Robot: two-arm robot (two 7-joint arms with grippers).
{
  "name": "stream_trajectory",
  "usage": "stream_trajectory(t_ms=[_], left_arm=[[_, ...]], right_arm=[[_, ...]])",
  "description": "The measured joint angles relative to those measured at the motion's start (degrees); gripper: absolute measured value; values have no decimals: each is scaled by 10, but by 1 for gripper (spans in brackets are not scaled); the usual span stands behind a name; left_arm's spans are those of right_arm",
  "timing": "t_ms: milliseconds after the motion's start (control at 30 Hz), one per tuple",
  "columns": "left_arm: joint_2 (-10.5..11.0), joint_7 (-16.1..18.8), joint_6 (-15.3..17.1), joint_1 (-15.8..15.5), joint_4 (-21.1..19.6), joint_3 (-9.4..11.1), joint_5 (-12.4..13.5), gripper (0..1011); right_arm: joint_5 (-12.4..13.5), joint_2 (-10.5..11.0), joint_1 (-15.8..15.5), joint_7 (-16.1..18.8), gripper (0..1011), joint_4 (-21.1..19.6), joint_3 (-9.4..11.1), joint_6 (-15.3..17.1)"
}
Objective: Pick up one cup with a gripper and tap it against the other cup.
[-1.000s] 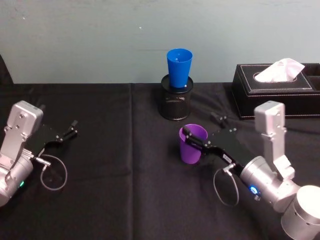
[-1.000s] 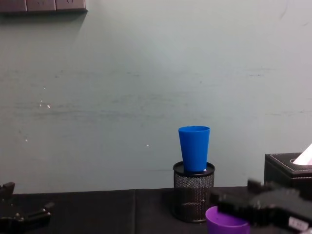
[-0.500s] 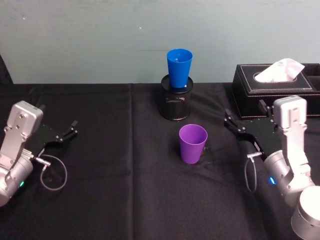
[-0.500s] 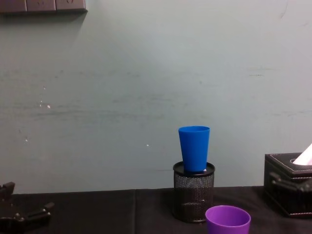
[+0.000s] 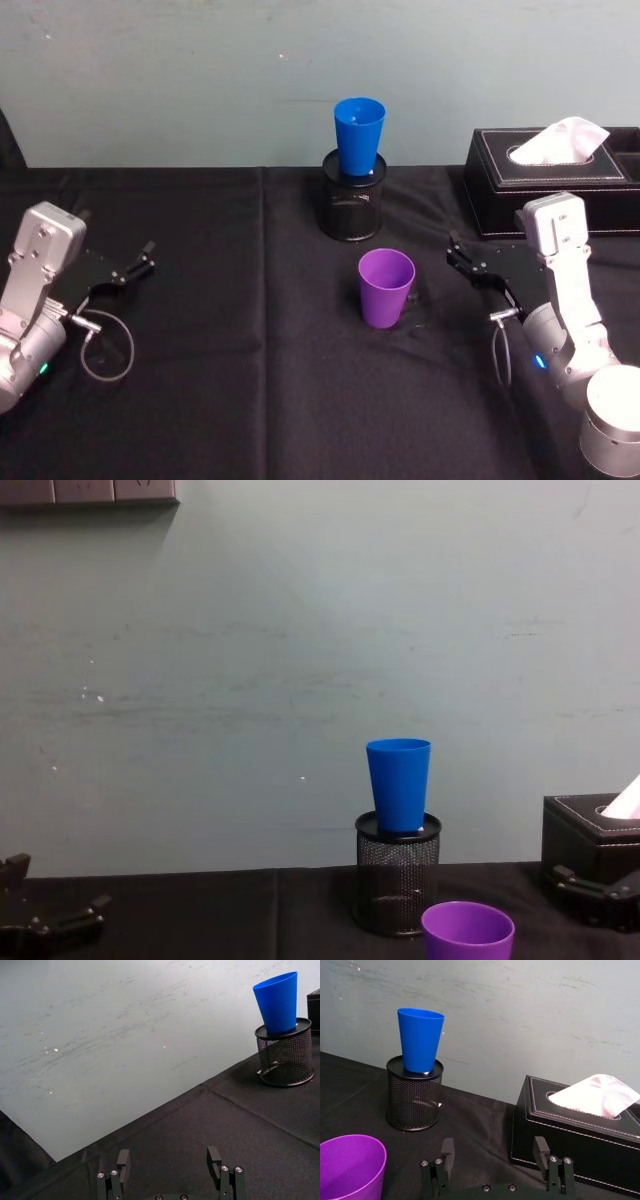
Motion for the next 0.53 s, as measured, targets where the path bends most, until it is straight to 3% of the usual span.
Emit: stream_trajectory(t_ms=[533], left_arm=[[0, 0, 0, 0, 0, 0, 0, 1000]], right_arm=[[4, 1, -2, 2, 1003, -2, 1, -3]])
